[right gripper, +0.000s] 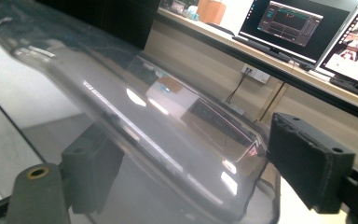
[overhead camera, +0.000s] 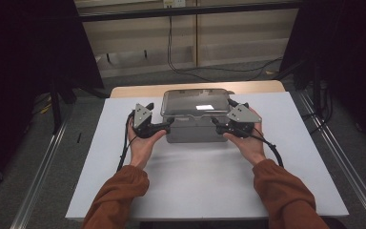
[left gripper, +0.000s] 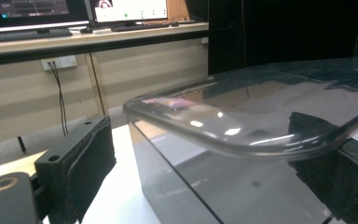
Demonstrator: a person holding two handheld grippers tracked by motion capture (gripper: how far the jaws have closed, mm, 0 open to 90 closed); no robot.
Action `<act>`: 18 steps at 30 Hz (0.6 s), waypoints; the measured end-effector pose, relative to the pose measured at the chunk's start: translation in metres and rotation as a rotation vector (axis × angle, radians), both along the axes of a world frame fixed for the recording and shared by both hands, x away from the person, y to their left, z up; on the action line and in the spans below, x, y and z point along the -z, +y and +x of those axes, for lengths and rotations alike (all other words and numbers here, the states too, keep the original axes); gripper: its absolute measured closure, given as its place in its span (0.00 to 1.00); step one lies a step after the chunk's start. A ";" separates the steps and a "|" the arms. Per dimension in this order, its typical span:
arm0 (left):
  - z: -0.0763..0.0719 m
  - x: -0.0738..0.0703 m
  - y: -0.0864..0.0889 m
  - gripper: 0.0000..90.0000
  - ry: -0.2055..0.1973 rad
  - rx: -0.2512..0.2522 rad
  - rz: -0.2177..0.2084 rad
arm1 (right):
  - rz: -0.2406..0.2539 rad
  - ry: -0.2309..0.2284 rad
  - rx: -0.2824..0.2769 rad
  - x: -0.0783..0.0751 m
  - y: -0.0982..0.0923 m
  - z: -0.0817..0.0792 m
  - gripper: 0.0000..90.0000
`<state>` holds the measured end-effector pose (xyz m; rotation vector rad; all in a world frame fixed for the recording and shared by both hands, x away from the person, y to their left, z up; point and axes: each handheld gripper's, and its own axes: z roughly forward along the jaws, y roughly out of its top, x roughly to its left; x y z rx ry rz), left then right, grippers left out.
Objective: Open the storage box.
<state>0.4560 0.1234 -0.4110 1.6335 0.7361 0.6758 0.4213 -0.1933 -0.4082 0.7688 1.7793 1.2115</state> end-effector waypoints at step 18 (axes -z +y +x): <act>0.014 -0.004 -0.005 0.21 -0.013 0.040 -0.019 | 0.069 0.002 -0.008 0.001 -0.018 0.016 0.40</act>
